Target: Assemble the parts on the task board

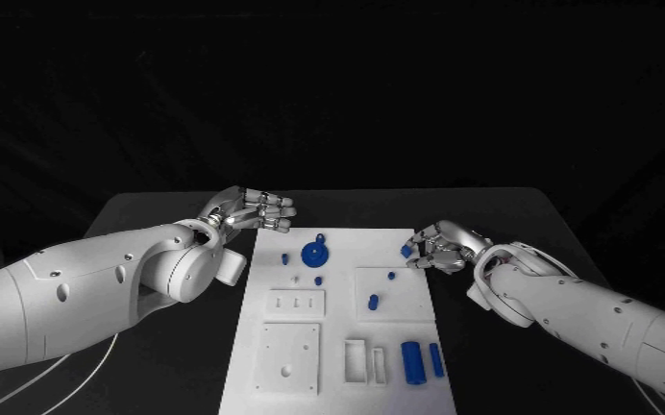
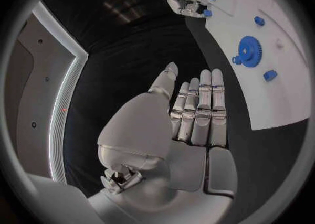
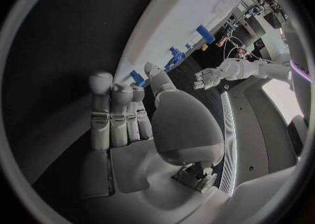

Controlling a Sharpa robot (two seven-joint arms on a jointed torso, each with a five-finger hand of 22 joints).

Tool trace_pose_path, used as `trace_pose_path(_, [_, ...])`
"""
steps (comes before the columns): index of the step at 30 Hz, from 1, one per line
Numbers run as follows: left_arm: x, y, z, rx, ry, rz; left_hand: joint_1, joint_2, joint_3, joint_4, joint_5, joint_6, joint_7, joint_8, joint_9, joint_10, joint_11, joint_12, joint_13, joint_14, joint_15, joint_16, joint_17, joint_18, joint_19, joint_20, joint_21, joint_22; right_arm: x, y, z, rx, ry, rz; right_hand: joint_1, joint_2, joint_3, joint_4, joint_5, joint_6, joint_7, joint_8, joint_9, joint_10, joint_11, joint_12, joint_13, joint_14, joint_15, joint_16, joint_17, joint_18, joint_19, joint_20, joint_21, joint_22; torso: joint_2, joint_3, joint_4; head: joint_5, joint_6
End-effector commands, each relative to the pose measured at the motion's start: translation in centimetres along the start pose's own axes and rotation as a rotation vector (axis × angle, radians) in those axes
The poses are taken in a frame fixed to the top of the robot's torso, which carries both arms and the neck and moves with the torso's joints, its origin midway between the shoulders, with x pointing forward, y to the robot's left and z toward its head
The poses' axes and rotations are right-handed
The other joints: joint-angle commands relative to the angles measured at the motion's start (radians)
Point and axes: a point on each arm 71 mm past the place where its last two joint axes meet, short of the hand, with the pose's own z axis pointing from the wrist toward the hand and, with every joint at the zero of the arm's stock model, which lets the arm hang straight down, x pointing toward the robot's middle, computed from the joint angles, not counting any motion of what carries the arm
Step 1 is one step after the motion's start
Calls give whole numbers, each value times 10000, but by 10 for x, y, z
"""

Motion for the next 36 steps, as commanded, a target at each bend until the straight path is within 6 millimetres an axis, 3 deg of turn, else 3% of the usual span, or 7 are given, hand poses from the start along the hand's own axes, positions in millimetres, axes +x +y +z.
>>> trace_pose_path(1, [2, -1, 0, 54, 189, -5, 17, 30, -4, -64, 5, -81, -18, 1, 6, -84, 13, 26, 15, 17, 56, 49, 5, -149, -5, 29, 41, -13, 0, -1, 0, 71, -254, -123, -69, -8, -5, -23, -72, -72, -12, -26, 21, -39, 6, 42, -10, -13, 56, 40, 3, 186, -54, 16, 49, 651, -1, -3, -8, 13, -3])
trace_pose_path(15, [2, -1, 0, 32, 194, 17, 11, 28, -13, -53, 1, -93, -14, 2, 6, -83, 14, 26, 15, 13, 59, 48, 5, -150, -7, 31, 36, -19, 0, -2, 2, 144, -381, -164, 33, 60, 262, -122, -363, -32, -9, -30, 43, -111, 1, -74, -173, -34, 53, -35, -49, 207, -76, 20, -44, 630, -11, 4, -15, 21, -8])
trace_pose_path(18, [2, -1, 0, 28, 203, 17, 11, 28, -13, -53, 1, -93, -14, 2, 6, -83, 14, 26, 15, 13, 59, 48, 5, -150, -7, 31, 36, -19, 1, -2, 3, 104, -332, -158, 193, 148, 830, -394, -717, 61, -58, -38, -47, -132, -52, -65, -167, -46, 5, -22, -29, 200, -91, -4, -5, 648, -10, 4, -8, 9, -10])
trace_pose_path(22, [2, -1, 0, 23, 212, 21, 11, 28, -13, -53, 1, -93, -14, 2, 6, -83, 14, 26, 15, 13, 59, 48, 5, -150, -7, 31, 36, -19, 3, -1, 3, 52, -121, -180, -82, -21, 2341, -979, -857, 151, -245, -38, -881, -86, -315, 55, -37, -31, -162, 103, 117, 77, -146, -167, 279, 687, -8, 4, -7, 15, -13])
trace_pose_path(26, [2, -1, 0, 17, 216, 28, 11, 28, -13, -53, 1, -93, -14, 2, 6, -83, 14, 26, 15, 13, 59, 48, 5, -150, -7, 31, 36, -19, 5, -1, 4, 9, 130, -208, -142, -205, 3199, -992, -836, 246, -430, -31, -1304, -82, -465, 74, 30, -45, -266, 108, 172, -17, -231, -286, 476, 694, -5, 6, -20, 20, -14])
trace_pose_path(30, [2, -1, 0, 7, 230, 29, 11, 28, -13, -53, 1, -93, -14, 2, 6, -83, 14, 26, 15, 13, 59, 48, 5, -150, -7, 31, 36, -19, 8, 0, 6, -39, 307, -246, -352, -462, 4212, -972, -397, 373, -615, -21, -1769, -104, -553, 37, 32, -59, -334, 135, 256, -35, -372, -364, 770, 692, 0, 10, -14, 17, -27])
trace_pose_path(36, [3, -1, 1, 0, 243, 32, 11, 28, -13, -53, 1, -93, -14, 2, 6, -83, 14, 26, 15, 13, 59, 48, 5, -150, -7, 31, 36, -19, 10, 0, 7, -70, 378, -256, -386, -422, 4141, -936, -496, 351, -658, -27, -1788, -94, -566, 83, 85, -50, -339, 151, 300, -41, -410, -363, 880, 685, -2, -1, -8, 6, -45])
